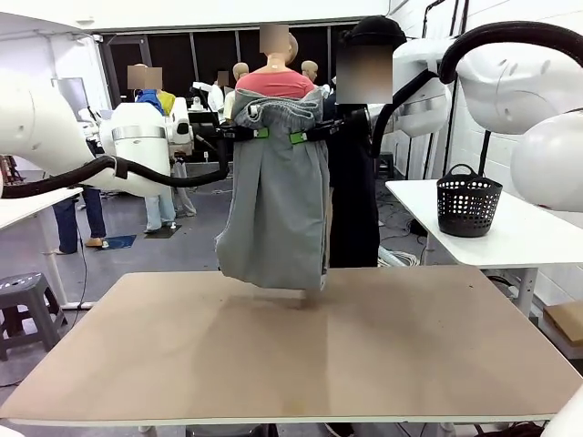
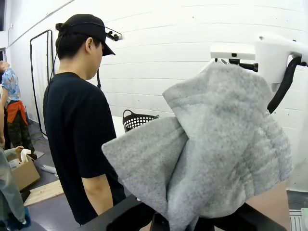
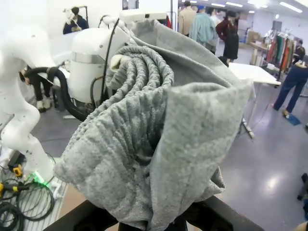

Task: Fold the training pants.
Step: Fold the Training pants in half.

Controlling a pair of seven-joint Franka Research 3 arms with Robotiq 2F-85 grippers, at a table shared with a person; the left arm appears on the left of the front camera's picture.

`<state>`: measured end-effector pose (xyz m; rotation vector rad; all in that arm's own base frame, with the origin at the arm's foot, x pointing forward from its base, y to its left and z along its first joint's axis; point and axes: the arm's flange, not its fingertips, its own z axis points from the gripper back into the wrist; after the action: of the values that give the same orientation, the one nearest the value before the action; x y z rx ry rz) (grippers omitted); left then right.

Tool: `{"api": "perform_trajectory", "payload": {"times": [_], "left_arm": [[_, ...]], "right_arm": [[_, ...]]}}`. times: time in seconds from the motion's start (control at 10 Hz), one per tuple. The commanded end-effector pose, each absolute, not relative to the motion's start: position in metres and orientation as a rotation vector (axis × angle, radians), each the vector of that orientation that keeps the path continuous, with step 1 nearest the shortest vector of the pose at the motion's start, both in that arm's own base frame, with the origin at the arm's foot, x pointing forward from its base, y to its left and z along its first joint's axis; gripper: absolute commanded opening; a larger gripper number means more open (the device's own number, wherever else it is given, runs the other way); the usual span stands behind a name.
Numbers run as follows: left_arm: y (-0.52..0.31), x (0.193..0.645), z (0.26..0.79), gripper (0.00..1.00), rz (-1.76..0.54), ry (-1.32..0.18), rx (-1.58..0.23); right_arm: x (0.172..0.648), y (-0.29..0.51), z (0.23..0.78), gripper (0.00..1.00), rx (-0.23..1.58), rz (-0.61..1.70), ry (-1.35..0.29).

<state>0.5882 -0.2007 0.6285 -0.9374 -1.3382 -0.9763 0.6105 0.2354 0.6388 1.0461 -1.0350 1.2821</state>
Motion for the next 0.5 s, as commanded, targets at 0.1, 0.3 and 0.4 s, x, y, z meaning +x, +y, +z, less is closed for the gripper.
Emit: {"api": "perform_trajectory", "payload": {"times": [0.1,0.3,0.4], "left_arm": [[-0.195,0.605,0.594,0.0,-0.937,-1.372,-0.99],[-0.188,0.606,0.561,0.0,-0.928,-1.352,-1.027],[-0.185,0.6,0.551,0.0,-0.914,-1.333,-1.046]], "right_arm": [[0.629,0.227,0.609,0.0,0.969,1.367,-0.943],[0.627,0.219,0.57,0.0,0.985,1.388,-0.886],[0.623,0.217,0.555,0.0,1.015,1.358,-0.865]]}}
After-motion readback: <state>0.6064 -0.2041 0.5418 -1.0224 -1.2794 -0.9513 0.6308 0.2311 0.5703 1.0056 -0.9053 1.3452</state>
